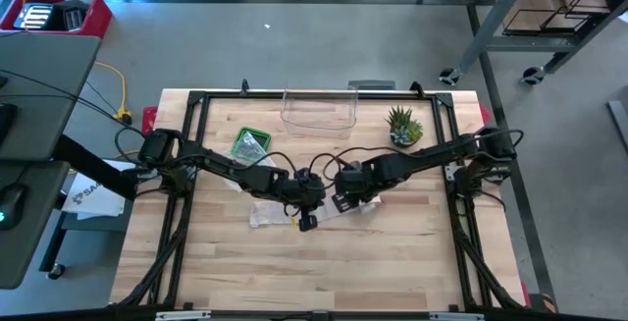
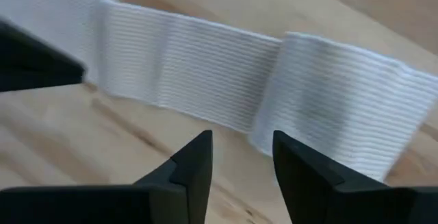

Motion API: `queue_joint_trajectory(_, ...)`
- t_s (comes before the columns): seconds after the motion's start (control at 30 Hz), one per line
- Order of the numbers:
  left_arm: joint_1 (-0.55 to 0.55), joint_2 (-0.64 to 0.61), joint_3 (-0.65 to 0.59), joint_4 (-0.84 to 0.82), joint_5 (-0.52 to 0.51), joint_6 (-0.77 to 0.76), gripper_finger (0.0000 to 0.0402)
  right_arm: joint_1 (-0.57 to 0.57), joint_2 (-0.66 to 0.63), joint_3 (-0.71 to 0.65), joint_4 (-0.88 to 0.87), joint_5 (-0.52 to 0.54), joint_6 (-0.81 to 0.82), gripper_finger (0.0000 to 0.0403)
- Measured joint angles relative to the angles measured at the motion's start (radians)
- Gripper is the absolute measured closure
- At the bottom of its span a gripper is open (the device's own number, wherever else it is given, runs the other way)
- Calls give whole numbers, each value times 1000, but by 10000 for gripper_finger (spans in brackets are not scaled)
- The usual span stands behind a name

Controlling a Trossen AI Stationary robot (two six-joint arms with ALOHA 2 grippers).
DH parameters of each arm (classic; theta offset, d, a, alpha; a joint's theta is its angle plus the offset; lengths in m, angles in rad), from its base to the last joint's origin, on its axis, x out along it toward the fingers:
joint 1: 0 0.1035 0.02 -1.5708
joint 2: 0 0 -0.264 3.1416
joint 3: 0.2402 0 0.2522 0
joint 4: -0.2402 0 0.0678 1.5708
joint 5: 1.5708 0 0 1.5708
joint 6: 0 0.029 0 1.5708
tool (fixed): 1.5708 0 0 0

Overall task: Roll bandage
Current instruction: Roll the bandage

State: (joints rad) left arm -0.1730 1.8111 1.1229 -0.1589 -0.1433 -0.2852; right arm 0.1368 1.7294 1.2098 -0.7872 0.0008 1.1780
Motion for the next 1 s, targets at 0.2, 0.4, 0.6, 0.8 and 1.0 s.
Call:
queue_joint_trajectory(0.2, 0, 0, 0, -1, -1, 0, 402, -18, -78, 0, -112, 72, -15, 256)
queue_joint_trajectory(0.4, 3, 1, 0, 20, -1, 1, 401, -50, -226, -80, -278, 127, -8, 256)
queue_joint_trajectory(0.6, 4, 1, 0, 88, -4, 88, 401, -59, -463, -405, -63, 19, 119, 256)
queue_joint_trajectory(0.8, 55, 19, 2, 135, -44, 189, 401, -87, -673, -716, 333, -17, 207, 256)
queue_joint_trajectory(1.0, 117, 108, 103, 118, 9, 160, 402, -122, -715, -957, 697, -87, 271, 256)
